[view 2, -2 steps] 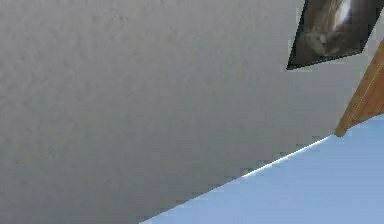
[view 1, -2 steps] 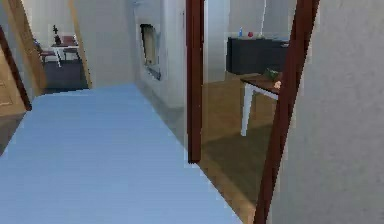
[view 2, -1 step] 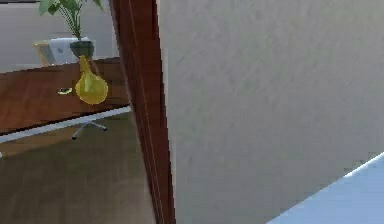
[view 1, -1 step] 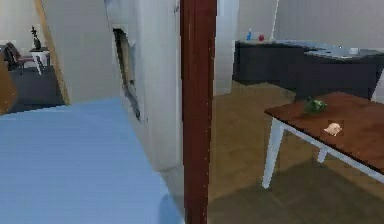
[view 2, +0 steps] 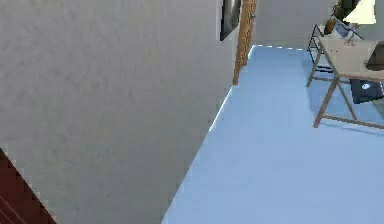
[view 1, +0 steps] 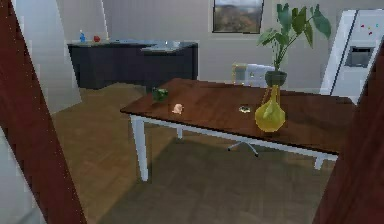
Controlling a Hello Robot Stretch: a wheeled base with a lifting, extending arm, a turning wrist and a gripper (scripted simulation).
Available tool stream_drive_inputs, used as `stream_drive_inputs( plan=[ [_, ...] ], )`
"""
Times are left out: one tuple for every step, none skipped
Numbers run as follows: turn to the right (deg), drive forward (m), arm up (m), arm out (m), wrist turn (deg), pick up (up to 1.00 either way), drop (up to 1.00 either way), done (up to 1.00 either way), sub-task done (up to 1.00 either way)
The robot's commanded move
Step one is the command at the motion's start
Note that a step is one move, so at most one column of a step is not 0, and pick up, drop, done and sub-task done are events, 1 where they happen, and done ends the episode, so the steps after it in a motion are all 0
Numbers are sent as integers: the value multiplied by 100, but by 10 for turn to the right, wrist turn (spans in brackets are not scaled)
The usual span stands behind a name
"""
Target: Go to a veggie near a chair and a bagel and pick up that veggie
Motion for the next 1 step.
stream_drive_inputs(
  plan=[
    [0,65,0,0,0,0,0,0,0]
  ],
)
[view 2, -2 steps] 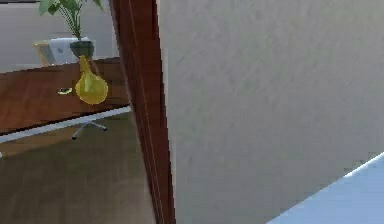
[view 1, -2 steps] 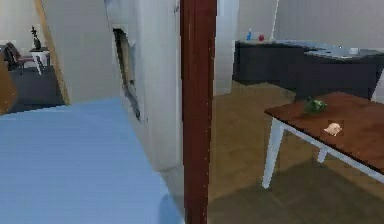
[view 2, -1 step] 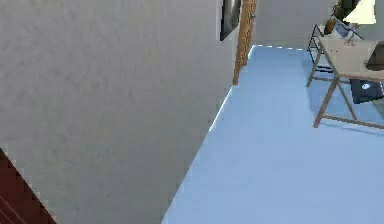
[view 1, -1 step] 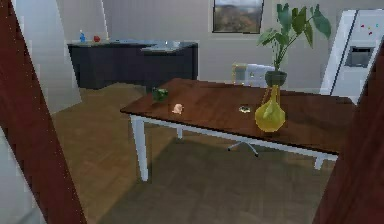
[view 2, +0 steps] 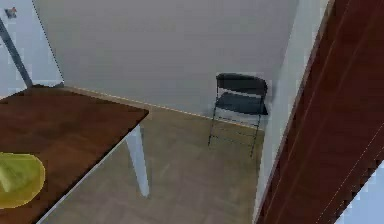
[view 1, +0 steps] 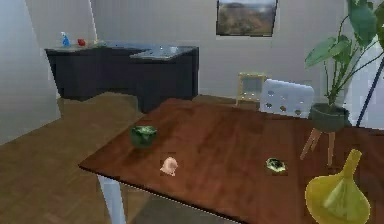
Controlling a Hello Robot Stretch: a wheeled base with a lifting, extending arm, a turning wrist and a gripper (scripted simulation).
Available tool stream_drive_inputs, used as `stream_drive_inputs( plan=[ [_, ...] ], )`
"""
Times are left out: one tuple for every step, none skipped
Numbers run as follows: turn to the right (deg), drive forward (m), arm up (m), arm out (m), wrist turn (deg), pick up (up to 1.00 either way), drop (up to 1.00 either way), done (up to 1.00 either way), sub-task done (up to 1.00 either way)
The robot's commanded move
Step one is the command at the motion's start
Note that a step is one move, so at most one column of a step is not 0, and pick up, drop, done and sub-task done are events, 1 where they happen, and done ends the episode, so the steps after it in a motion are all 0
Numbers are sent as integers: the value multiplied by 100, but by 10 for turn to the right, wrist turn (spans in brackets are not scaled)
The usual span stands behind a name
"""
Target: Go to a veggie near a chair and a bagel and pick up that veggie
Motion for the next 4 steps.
stream_drive_inputs(
  plan=[
    [-390,0,0,0,0,0,0,0,0],
    [-30,0,0,0,0,0,0,0,0],
    [0,100,0,0,0,0,0,0,0],
    [450,0,0,0,0,0,0,0,0]
  ],
)
